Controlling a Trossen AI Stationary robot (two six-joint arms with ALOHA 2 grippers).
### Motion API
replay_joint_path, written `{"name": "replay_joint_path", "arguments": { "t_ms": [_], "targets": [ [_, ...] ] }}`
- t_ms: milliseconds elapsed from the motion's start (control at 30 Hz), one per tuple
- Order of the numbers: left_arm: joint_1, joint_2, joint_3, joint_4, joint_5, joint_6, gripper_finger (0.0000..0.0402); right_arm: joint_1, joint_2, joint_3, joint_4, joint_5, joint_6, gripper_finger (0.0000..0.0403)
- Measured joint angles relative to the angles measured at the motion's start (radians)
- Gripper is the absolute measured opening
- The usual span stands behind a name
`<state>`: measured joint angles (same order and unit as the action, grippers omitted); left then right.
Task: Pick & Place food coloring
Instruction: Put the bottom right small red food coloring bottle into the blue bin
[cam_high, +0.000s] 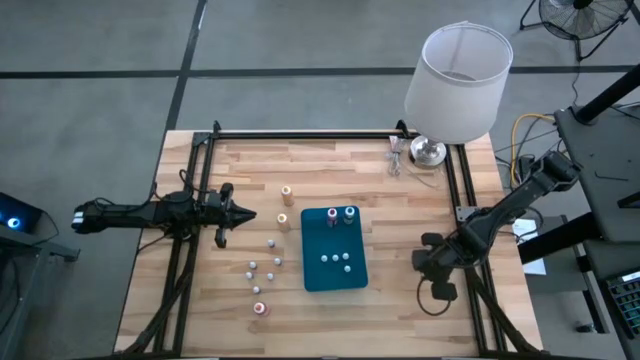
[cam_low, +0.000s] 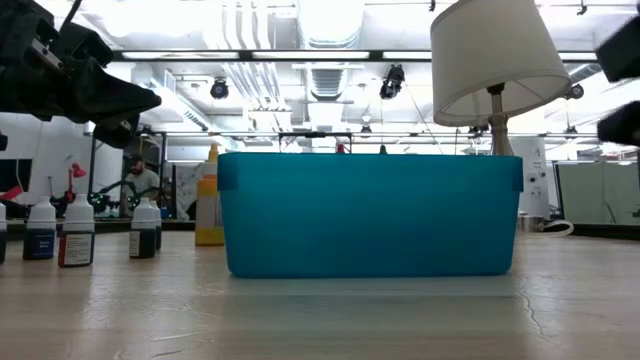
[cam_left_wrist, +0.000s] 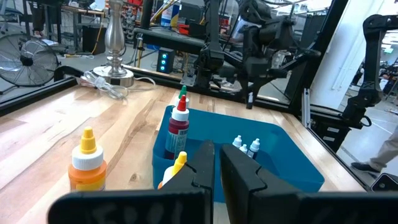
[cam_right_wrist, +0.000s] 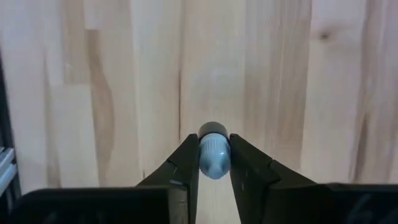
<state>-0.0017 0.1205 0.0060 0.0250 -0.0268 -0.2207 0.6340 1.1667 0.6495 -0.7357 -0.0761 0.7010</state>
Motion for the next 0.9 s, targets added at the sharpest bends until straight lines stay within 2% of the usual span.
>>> {"name": "replay_joint_path", "arguments": {
  "t_ms": [367, 733, 900],
  "targets": [
    [0.000, 0.000, 0.000, 0.000, 0.000, 0.000, 0.0000, -0.127, 0.034, 0.211, -0.151, 0.019, -0.205, 0.0058],
    [0.000, 0.000, 0.000, 0.000, 0.000, 0.000, 0.0000, -0.237, 0.252, 0.434, -0.234, 0.024, -0.502, 0.0058],
    [0.000, 0.000, 0.000, 0.000, 0.000, 0.000, 0.0000, -0.293, 0.305, 0.497, -0.238, 0.026, -0.611, 0.0059]
  ]
}}
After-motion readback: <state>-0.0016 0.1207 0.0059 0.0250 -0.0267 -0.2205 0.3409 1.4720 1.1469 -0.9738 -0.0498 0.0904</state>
